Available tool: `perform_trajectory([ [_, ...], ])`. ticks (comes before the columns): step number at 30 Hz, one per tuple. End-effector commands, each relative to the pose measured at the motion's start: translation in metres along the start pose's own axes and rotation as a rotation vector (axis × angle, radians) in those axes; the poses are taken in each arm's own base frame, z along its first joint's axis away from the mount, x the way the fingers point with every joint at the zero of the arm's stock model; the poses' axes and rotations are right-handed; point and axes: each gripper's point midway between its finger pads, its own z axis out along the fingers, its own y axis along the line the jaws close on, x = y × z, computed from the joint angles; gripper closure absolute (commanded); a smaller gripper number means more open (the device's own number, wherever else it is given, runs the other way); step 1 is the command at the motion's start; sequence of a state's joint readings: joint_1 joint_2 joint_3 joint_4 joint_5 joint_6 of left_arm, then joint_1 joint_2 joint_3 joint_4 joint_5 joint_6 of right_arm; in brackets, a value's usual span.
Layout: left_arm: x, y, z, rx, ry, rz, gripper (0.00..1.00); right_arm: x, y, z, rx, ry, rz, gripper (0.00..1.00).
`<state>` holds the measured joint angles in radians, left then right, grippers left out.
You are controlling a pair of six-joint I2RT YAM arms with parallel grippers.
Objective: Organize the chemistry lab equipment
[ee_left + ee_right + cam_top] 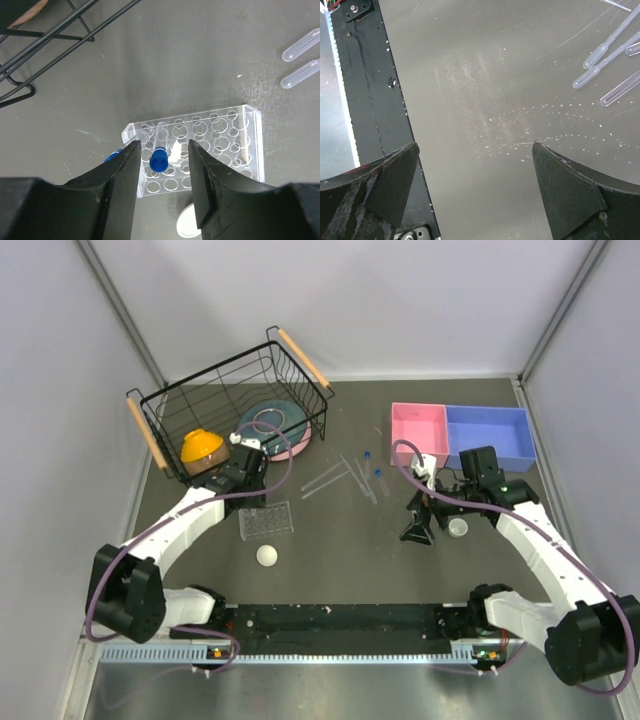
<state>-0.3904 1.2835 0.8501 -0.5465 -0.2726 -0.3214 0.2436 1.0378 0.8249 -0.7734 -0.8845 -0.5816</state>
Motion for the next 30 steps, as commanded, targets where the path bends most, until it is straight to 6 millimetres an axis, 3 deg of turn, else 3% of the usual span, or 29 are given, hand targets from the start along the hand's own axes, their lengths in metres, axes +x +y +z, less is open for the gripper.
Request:
perform_trajectory([
  [1,-0.03,-0.007,-0.023,0.053,-0.086,-0.053,0.5,-0.005,-0.004,0.002,-0.011,-0.023,-0.031,0.03],
  [11,-0.046,-0.016,-0.072,0.185,-0.183,-0.092,0.37,0.004,-0.011,0.005,0.004,0.002,-0.031,0.04],
  [17,-0.045,-0.008,-0.102,0.218,-0.257,-0.062,0.26,-0.006,-0.023,0.004,0.041,0.009,-0.017,0.04],
  [21,-0.042,-0.013,-0.12,0.294,-0.317,-0.055,0.23,-0.021,-0.042,0.001,0.105,0.009,-0.032,0.05],
  [22,-0.039,-0.015,-0.125,0.331,-0.34,-0.053,0.18,-0.031,-0.049,0.0,0.129,-0.008,-0.023,0.06],
  [24,-0.038,-0.028,-0.134,0.42,-0.37,-0.036,0.12,-0.033,-0.062,0.006,0.16,0.018,0.013,0.06],
  [26,-0.037,-0.027,-0.14,0.439,-0.407,-0.027,0.03,-0.046,-0.074,0.011,0.205,0.025,0.038,0.07],
  [30,-0.037,-0.023,-0.145,0.436,-0.441,-0.022,0.01,-0.039,-0.11,0.038,0.356,0.149,0.081,0.09],
])
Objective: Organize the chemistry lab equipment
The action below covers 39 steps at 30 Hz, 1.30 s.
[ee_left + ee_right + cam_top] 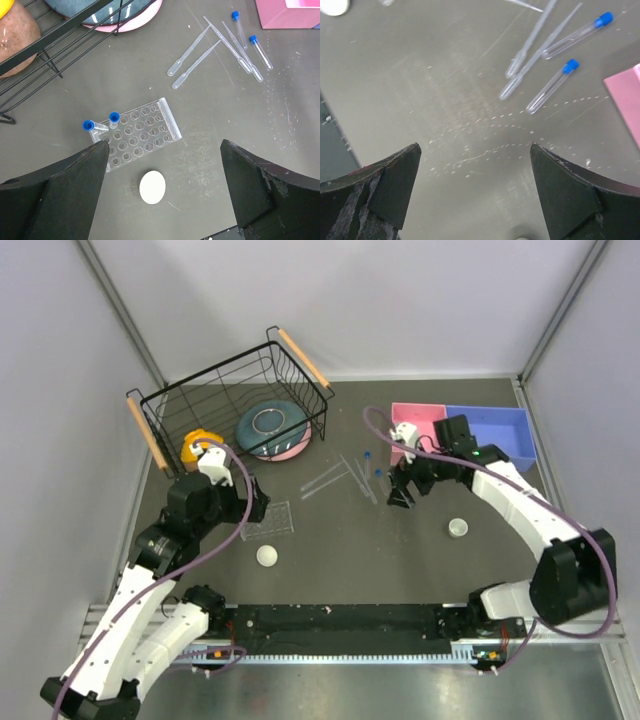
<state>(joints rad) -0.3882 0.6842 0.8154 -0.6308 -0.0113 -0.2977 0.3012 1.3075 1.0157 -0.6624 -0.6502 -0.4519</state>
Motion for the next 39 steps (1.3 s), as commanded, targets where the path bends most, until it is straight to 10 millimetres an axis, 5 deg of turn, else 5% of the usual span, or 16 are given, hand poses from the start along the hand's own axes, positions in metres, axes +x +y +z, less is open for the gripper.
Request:
perform_trajectory([
  [1,-0.01,-0.009,0.0,0.059,-0.057,0.026,0.01,-0.022,-0.044,0.026,0.222,0.044,0.021,0.09],
  [7,0.009,-0.009,0.01,0.076,-0.012,0.019,0.01,-0.019,-0.092,0.057,0.363,0.135,0.116,0.24],
  [13,0.005,-0.012,0.008,0.092,-0.026,0.027,0.01,0.001,-0.106,0.083,0.364,0.213,0.157,0.34],
  [22,0.012,-0.011,0.01,0.095,-0.005,0.03,0.01,0.019,-0.1,0.111,0.298,0.28,0.194,0.5],
  [33,0.011,-0.013,0.01,0.11,-0.008,0.034,0.01,0.036,-0.111,0.114,0.358,0.343,0.237,0.84],
  [39,0.01,-0.015,0.009,0.115,-0.015,0.022,0.01,0.015,-0.096,0.102,0.316,0.273,0.232,0.92],
])
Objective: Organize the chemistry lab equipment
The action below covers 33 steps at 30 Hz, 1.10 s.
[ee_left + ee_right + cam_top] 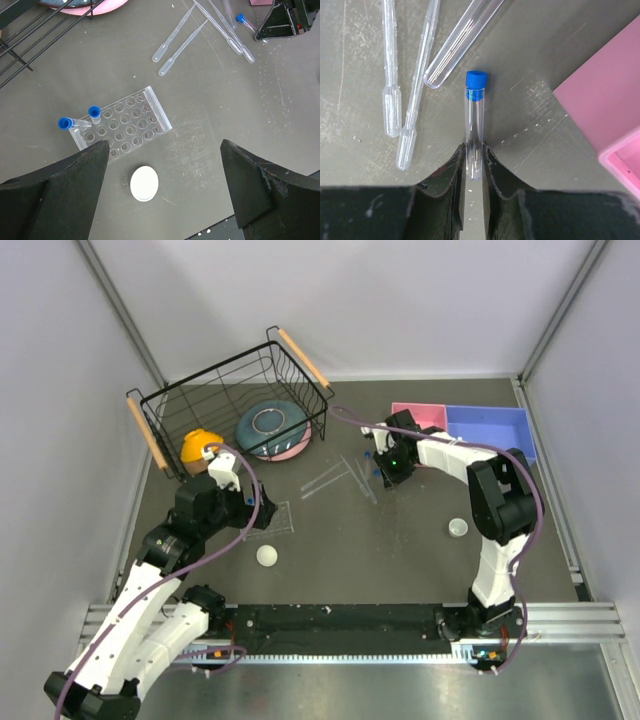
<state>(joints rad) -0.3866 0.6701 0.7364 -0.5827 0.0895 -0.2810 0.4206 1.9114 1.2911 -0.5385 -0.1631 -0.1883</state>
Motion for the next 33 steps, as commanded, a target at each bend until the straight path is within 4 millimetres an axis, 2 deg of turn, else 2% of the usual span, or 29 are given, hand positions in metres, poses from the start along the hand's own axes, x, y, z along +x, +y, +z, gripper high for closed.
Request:
perform_trajectory([
  [1,-0.014,-0.006,-0.001,0.029,-0.063,0.003,0.01,-0.023,0.012,-0.029,-0.033,-0.092,-0.006,0.92],
  [2,-0.015,-0.007,-0.002,0.038,-0.07,0.0,0.01,-0.028,0.016,-0.044,-0.042,-0.132,-0.013,0.92],
  [6,-0.019,-0.024,-0.007,0.113,-0.077,-0.078,0.01,-0.028,0.034,-0.077,-0.104,-0.214,-0.038,0.93],
  [9,-0.022,-0.046,-0.011,0.223,-0.085,-0.168,0.01,-0.022,0.063,-0.105,-0.236,-0.287,-0.127,0.92],
  [10,-0.018,-0.052,-0.011,0.259,-0.08,-0.196,0.01,-0.016,0.082,-0.114,-0.339,-0.298,-0.16,0.92],
  [11,-0.017,-0.061,-0.013,0.311,-0.07,-0.224,0.01,-0.008,0.09,-0.12,-0.379,-0.313,-0.226,0.91],
  [12,-0.025,-0.072,-0.016,0.37,-0.092,-0.286,0.01,-0.007,0.098,-0.135,-0.408,-0.351,-0.266,0.91],
  [13,-0.018,-0.077,-0.014,0.408,-0.078,-0.319,0.02,-0.004,0.111,-0.145,-0.475,-0.379,-0.299,0.91],
  [14,-0.018,-0.083,-0.014,0.449,-0.073,-0.353,0.02,0.006,0.117,-0.149,-0.509,-0.377,-0.334,0.91],
  [16,-0.019,-0.101,-0.017,0.581,-0.066,-0.458,0.02,0.01,0.135,-0.17,-0.593,-0.436,-0.382,0.91],
  [19,-0.026,-0.117,-0.022,0.71,-0.064,-0.565,0.03,0.018,0.15,-0.186,-0.671,-0.482,-0.431,0.9],
  [21,-0.027,-0.122,-0.022,0.732,-0.05,-0.624,0.09,0.021,0.155,-0.192,-0.698,-0.499,-0.45,0.89],
  [24,-0.034,-0.13,-0.017,0.707,-0.059,-0.635,0.11,0.022,0.164,-0.201,-0.75,-0.526,-0.472,0.89],
  [25,-0.043,-0.13,-0.013,0.679,-0.088,-0.643,0.11,0.023,0.168,-0.204,-0.772,-0.53,-0.476,0.88],
  [29,-0.043,-0.149,-0.002,0.629,-0.063,-0.651,0.11,0.025,0.176,-0.207,-0.807,-0.531,-0.493,0.88],
  [33,-0.034,-0.159,0.02,0.53,0.011,-0.704,0.12,0.028,0.184,-0.21,-0.835,-0.531,-0.511,0.88],
])
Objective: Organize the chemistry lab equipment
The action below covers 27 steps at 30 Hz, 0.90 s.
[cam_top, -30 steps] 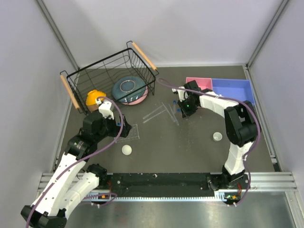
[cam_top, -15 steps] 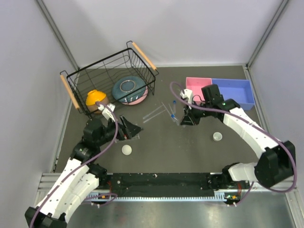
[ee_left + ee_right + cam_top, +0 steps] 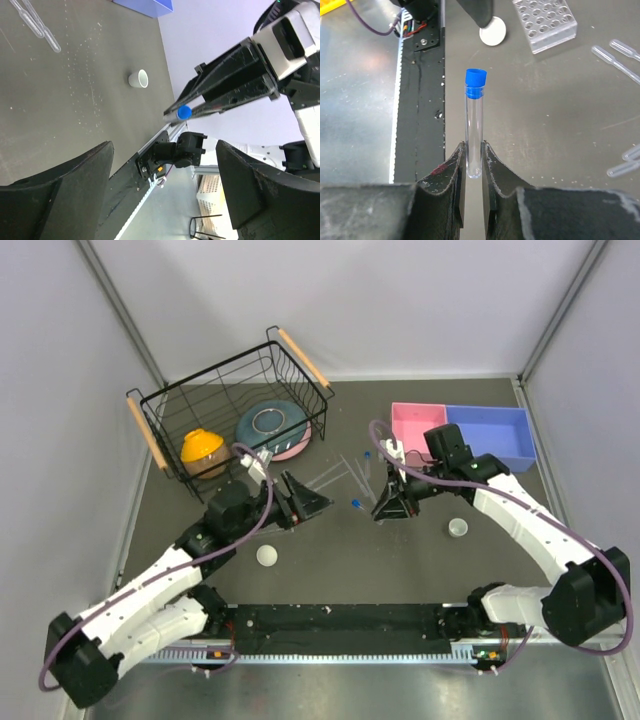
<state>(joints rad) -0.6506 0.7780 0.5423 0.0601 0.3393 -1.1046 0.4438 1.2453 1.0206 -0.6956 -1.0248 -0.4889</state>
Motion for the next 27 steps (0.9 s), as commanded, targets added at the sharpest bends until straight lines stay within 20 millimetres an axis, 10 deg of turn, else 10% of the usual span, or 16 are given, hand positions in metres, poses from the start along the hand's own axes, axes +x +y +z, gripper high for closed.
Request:
perform_trajectory([
  [1,-0.019,-0.015,0.024,-0.048,-0.088,-0.045,0.13,-0.012,0.022,0.002,-0.082,-0.048,-0.08,0.87],
  [21,0.013,-0.04,0.067,-0.09,0.03,0.034,0.43,-0.007,0.021,0.005,-0.09,-0.043,-0.082,0.87],
  [27,0.028,-0.035,0.075,-0.127,0.104,0.068,0.66,-0.006,0.019,0.006,-0.091,-0.041,-0.075,0.86],
])
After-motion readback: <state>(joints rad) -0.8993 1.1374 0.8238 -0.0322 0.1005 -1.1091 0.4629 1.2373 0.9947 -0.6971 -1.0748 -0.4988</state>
